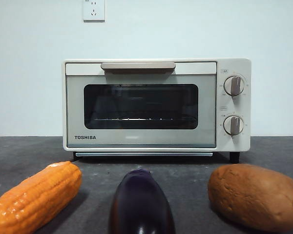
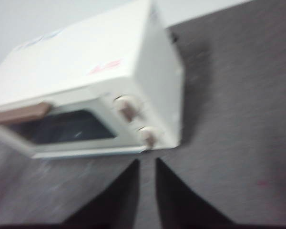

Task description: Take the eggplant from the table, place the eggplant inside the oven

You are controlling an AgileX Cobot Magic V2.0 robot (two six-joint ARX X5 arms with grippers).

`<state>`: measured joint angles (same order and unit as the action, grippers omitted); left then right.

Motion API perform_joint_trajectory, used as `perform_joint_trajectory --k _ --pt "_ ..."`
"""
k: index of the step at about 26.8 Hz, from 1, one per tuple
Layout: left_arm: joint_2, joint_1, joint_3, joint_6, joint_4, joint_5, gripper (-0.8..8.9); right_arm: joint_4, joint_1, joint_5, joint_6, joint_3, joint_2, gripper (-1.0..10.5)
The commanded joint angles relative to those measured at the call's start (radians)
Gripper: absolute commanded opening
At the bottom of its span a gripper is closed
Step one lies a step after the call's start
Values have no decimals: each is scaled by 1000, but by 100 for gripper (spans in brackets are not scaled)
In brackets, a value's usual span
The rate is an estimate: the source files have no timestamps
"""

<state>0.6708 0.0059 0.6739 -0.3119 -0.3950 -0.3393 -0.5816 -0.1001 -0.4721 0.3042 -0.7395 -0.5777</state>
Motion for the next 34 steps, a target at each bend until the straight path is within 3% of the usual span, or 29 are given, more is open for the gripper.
perform_joint_trajectory --k 1,4,7,12,16,23,26,34 --pt "40 -27 48 43 -6 -2 6 6 23 -102 53 -20 -57 227" --pt "68 -61 60 47 5 -2 6 5 69 -196 127 -20 -113 335" --pt "86 -89 60 47 13 -1 6 11 147 -270 159 -20 -159 357" --pt "101 -131 60 47 20 -1 6 39 329 -259 208 -20 -214 357" --pt "102 -150 60 47 21 -1 6 60 495 -173 253 -20 -257 357" --pt "102 -164 60 46 21 -1 6 70 799 122 308 -20 -388 357" --pt "102 -164 60 45 21 -1 6 81 905 202 356 -31 -488 357" --pt "102 -164 60 45 19 -1 6 18 1077 344 373 -227 -891 356"
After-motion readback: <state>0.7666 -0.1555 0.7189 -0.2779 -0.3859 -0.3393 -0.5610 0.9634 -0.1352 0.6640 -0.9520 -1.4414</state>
